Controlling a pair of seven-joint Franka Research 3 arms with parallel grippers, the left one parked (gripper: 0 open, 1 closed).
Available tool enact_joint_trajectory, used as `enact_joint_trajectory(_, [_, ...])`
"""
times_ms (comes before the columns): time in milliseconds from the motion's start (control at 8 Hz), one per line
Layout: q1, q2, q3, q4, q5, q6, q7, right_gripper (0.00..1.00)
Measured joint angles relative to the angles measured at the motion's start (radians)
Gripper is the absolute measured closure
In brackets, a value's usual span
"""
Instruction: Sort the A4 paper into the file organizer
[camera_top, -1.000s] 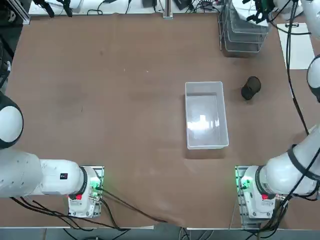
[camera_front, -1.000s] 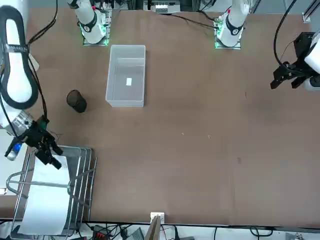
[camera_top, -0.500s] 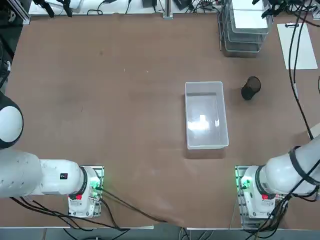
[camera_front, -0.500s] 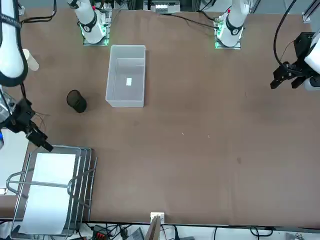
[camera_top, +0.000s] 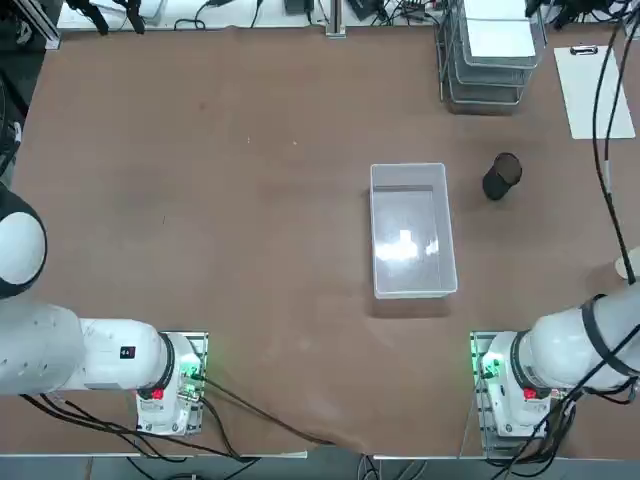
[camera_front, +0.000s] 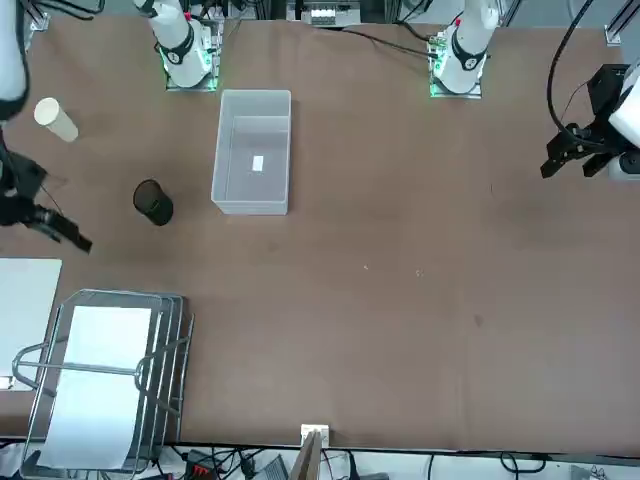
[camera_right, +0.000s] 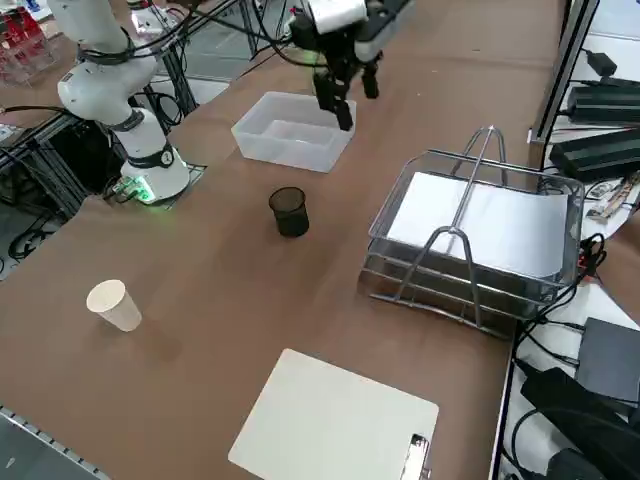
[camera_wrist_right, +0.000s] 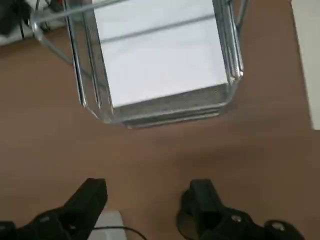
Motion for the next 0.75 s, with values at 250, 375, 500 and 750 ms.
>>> enact_joint_trajectory(250, [0.000,-0.016,0.002,0.103,-0.054,-0.196,-0.031,0.00])
enact_joint_trajectory(375, [0.000,-0.025,0.009,0.139,-0.069,-0.267,-0.033,0.00])
enact_joint_trajectory(500, [0.001,-0.044,0.016,0.148,-0.088,-0.299,-0.034,0.00])
enact_joint_trajectory(750, [0.008,-0.098,0.027,0.114,-0.118,-0.317,-0.036,0.00])
